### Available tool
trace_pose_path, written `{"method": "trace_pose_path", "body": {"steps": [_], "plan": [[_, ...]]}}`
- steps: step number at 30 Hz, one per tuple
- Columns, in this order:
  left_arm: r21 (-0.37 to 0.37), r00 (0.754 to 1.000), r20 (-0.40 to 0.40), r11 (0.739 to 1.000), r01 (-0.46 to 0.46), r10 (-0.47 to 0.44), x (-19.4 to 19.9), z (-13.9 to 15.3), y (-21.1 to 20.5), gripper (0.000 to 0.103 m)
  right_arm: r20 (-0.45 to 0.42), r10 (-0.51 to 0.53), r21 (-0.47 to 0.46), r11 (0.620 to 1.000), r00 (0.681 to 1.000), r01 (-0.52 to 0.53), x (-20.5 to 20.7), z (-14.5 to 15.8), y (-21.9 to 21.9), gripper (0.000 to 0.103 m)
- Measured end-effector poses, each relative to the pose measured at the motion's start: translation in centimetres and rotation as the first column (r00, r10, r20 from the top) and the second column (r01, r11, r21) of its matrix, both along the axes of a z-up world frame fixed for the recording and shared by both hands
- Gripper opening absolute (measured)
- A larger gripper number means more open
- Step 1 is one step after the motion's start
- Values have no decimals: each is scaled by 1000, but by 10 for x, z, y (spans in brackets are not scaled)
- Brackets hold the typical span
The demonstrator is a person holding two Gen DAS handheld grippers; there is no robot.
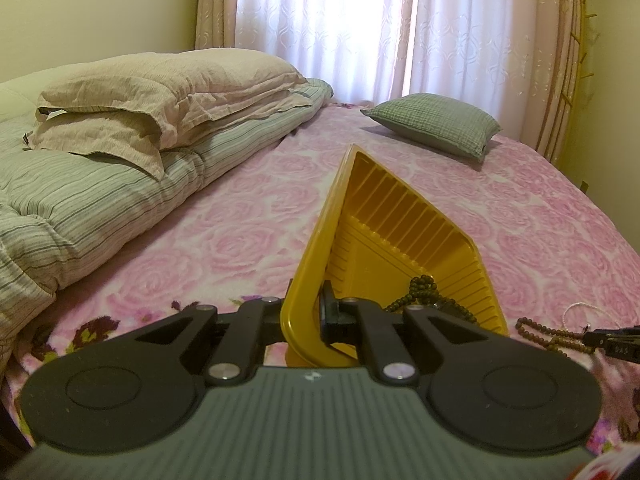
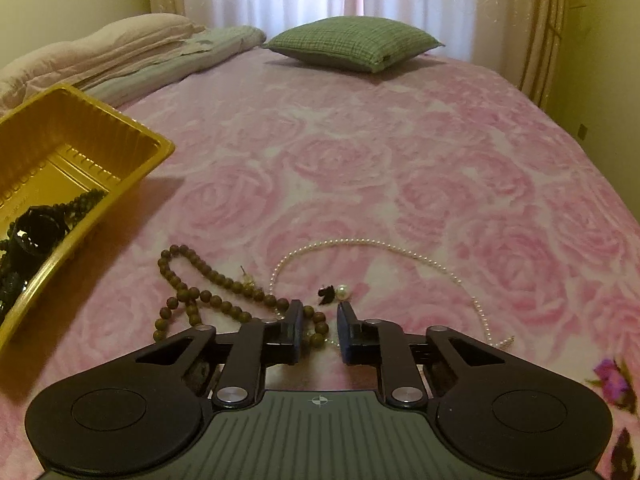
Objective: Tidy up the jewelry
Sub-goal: 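Grasp the brown wooden bead bracelet with the right gripper, then lift the wooden bead bracelet and release it into the tray with the right gripper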
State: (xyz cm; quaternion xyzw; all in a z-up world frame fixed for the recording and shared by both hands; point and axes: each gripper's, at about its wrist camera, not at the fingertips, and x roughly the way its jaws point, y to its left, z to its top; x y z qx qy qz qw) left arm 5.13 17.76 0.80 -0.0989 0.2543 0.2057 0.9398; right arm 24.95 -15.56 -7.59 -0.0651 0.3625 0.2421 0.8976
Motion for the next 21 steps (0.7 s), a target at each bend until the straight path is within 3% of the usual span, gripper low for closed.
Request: {"method": "trace_pose_path", "body": {"steps": [2, 10, 21], "plan": [[-1, 1000, 1, 1000, 0, 0, -1, 0, 0, 7, -5, -10, 7, 1000, 1000, 10, -1, 1, -1, 6], [0, 1000, 0, 1000, 0, 0, -1, -1, 0, 7, 80, 6, 25, 1000, 997, -8, -23, 35, -1, 6], [-4, 1000, 2, 1000, -1, 1, -1, -2, 0, 7, 282, 77, 63, 993, 956, -99, -51, 133, 17, 6]]}}
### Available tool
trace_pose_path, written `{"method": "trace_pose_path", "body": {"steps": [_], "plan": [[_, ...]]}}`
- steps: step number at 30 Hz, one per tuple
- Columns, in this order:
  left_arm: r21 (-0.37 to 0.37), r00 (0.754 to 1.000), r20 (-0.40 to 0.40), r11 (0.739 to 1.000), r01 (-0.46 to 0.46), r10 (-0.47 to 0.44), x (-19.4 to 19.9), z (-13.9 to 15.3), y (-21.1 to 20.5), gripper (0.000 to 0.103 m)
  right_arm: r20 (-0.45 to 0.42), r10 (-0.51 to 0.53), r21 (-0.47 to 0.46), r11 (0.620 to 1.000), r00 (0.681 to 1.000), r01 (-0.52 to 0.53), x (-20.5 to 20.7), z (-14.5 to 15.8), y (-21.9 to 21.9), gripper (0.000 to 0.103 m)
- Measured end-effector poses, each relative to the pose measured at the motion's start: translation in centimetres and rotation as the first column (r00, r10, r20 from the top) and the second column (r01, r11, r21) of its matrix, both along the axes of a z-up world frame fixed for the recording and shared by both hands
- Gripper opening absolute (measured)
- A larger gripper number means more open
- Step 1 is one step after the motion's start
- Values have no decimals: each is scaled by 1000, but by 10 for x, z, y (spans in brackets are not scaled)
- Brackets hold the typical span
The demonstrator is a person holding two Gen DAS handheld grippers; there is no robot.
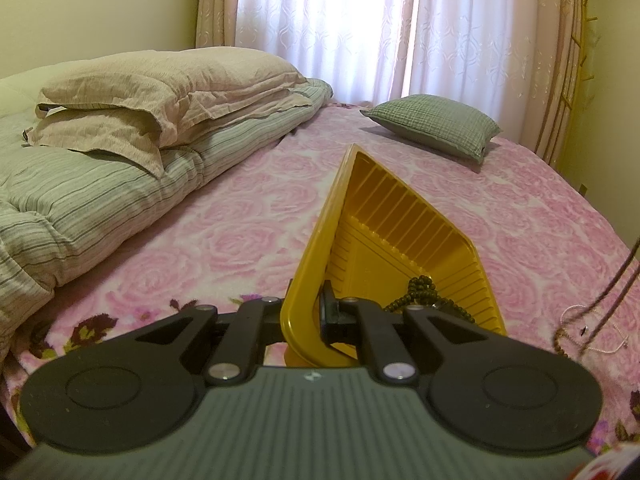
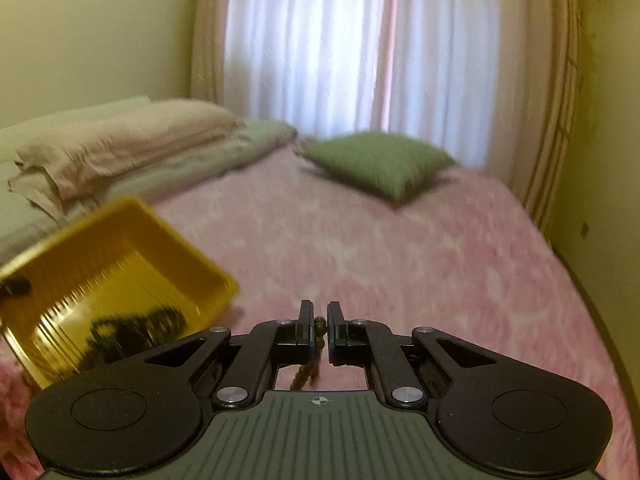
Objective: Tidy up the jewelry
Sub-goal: 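Lift the wooden bead bracelet and release it into the tray with the right gripper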
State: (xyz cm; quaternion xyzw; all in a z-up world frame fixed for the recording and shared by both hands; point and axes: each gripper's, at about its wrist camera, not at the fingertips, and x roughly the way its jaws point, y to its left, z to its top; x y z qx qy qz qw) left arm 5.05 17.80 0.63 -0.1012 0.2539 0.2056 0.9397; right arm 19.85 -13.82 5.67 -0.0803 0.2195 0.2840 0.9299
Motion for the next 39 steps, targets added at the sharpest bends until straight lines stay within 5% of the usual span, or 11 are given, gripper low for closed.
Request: {"method": "trace_pose_path", "body": {"steps": [11, 21, 29, 39], "plan": [[-2, 1000, 3, 1000, 2, -2, 1, -1, -2, 7, 136, 68, 60, 995, 988, -76, -19, 74, 16, 6], [-12, 1000, 6, 1000, 4, -4, 1, -2, -2, 7, 172, 228, 114, 962, 958, -249, -19, 108, 76, 6], [-18, 1000, 8, 1000, 5, -5, 0, -2, -1, 7, 166, 344, 131, 921, 924, -366, -25, 103, 134, 6], [-27, 1000, 11, 1000, 1, -1, -1, -2, 0, 7, -4, 421, 82, 904, 907, -419, -14, 40, 186, 6]]}}
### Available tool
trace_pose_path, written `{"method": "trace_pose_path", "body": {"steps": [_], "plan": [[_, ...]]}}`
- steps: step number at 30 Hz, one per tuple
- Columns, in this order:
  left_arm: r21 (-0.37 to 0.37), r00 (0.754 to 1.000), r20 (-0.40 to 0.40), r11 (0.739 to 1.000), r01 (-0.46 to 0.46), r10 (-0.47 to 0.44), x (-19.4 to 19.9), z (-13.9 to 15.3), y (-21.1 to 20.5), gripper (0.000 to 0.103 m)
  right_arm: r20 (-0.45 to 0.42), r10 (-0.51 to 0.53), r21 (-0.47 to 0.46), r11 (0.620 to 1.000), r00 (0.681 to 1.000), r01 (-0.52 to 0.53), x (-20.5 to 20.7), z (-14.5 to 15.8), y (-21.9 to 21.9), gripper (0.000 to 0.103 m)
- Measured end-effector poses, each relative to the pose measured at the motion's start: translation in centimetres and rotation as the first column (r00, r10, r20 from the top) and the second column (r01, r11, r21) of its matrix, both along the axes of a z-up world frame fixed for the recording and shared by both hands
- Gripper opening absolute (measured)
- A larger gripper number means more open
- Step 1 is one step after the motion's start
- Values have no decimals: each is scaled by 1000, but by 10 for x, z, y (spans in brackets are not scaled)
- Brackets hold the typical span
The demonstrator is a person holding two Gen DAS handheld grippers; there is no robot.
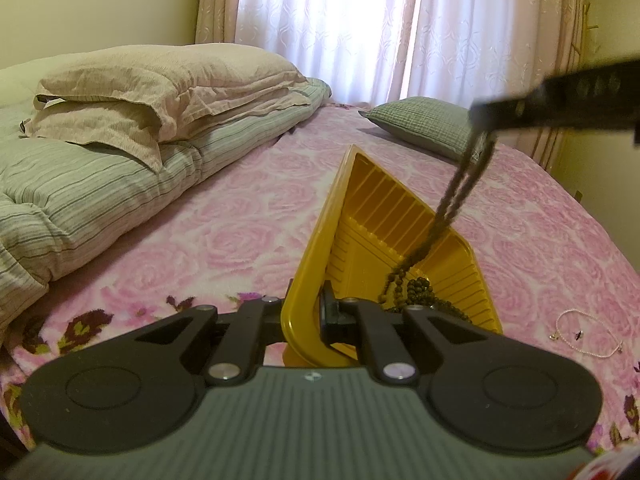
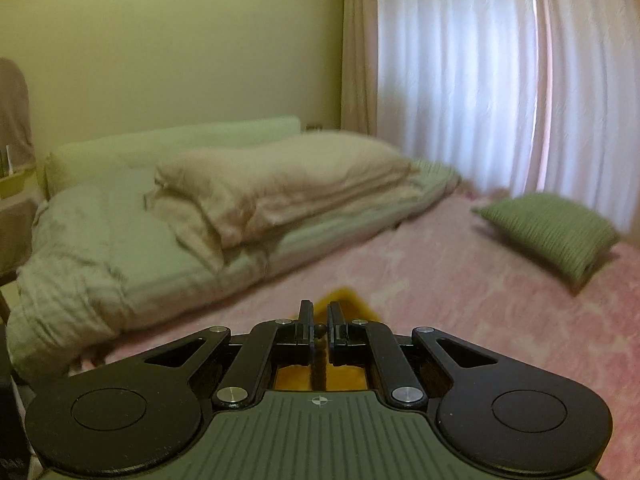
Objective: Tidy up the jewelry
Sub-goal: 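Lift the wooden bead bracelet and release it into the tray with the right gripper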
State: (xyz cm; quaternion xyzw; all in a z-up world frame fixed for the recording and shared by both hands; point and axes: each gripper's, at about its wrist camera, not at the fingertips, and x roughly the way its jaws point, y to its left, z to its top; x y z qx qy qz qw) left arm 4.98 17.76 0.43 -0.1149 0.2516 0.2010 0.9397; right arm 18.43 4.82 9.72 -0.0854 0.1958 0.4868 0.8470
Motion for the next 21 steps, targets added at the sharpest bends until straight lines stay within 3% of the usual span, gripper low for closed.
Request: {"method": "trace_pose_path", "body": {"steps": [8, 14, 16, 21], "plan": [[-5, 1000, 1, 1000, -3, 3, 0, -1, 4, 7, -111, -18, -11, 1000, 994, 17, 17, -23, -7, 6], [-4, 1000, 0, 1000, -3, 3, 1, -1, 4, 7, -95, -82, 1, 997, 992, 82, 23, -19, -28, 9], [-1, 1000, 0, 1000, -3, 3, 1, -2, 3, 7, -96, -115, 7, 993, 989, 116, 25, -21, -41, 13], [0, 1000, -1, 1000, -2, 2, 1, -1, 4, 7, -107, -226, -5, 974, 968, 227, 28, -39, -79, 42]]}}
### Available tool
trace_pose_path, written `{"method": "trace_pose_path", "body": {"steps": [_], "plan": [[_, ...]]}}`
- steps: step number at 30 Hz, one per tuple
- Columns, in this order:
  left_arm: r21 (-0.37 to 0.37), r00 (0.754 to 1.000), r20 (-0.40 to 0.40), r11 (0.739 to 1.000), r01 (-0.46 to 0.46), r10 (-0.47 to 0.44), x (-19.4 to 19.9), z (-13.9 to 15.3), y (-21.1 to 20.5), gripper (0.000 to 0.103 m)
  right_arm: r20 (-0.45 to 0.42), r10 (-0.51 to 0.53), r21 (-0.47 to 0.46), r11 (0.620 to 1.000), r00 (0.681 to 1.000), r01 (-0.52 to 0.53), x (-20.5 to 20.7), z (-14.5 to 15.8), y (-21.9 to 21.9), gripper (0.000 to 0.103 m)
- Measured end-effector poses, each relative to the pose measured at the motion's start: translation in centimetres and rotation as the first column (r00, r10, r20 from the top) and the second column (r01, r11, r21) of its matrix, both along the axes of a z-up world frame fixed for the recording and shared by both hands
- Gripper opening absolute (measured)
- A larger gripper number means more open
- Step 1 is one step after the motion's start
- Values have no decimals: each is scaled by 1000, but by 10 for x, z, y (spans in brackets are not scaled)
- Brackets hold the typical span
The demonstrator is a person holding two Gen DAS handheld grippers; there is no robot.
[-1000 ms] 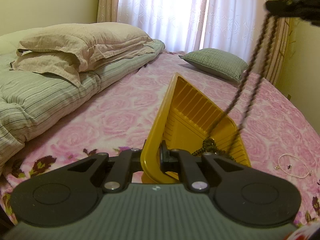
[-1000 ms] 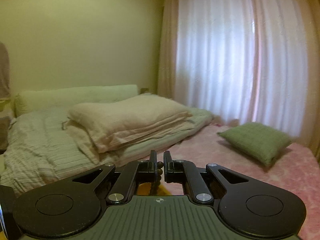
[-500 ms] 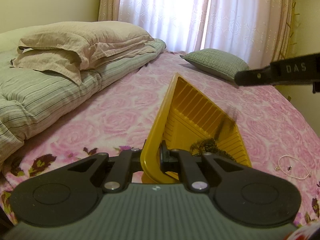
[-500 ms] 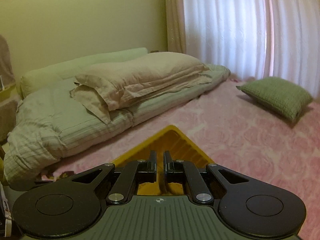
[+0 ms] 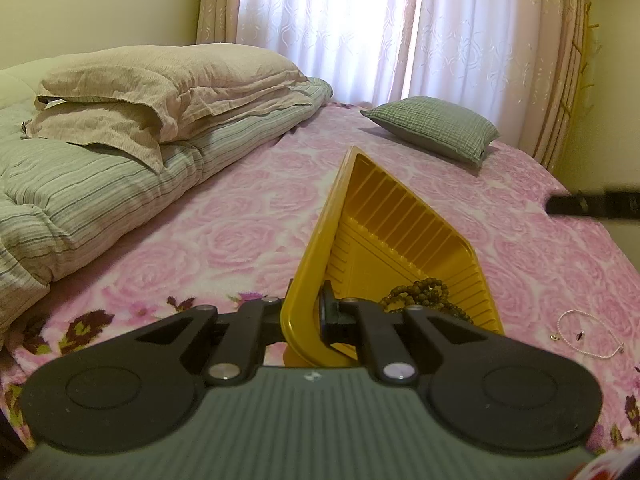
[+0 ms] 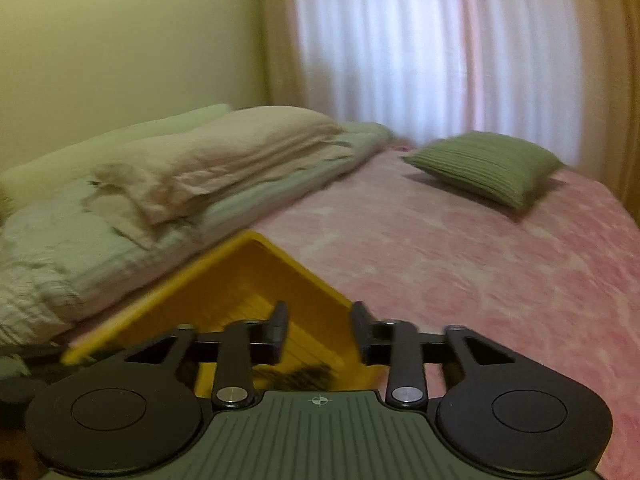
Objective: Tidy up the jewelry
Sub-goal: 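Lift the wooden bead bracelet and release it into the tray with the right gripper, then grasp the small pearl earring beside the pearl necklace with the right gripper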
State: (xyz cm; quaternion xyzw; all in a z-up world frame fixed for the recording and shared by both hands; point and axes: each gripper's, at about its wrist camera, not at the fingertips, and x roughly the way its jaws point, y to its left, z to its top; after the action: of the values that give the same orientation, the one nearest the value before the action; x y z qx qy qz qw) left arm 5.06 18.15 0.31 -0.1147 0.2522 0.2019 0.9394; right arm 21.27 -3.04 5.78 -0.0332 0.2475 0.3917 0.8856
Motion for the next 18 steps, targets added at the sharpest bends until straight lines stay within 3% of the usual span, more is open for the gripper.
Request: {"method": "trace_pose_path", "body": {"steps": [9, 18], "plan": [[2, 1000, -3, 1000, 0, 0, 0, 1, 0, 7, -86, -191, -54, 981, 978, 187, 0, -50, -65, 45], [5, 1000, -5, 1000, 0, 0, 0, 2, 0, 7, -121, -281, -100, 958, 952, 270, -8, -77, -104, 45]]}}
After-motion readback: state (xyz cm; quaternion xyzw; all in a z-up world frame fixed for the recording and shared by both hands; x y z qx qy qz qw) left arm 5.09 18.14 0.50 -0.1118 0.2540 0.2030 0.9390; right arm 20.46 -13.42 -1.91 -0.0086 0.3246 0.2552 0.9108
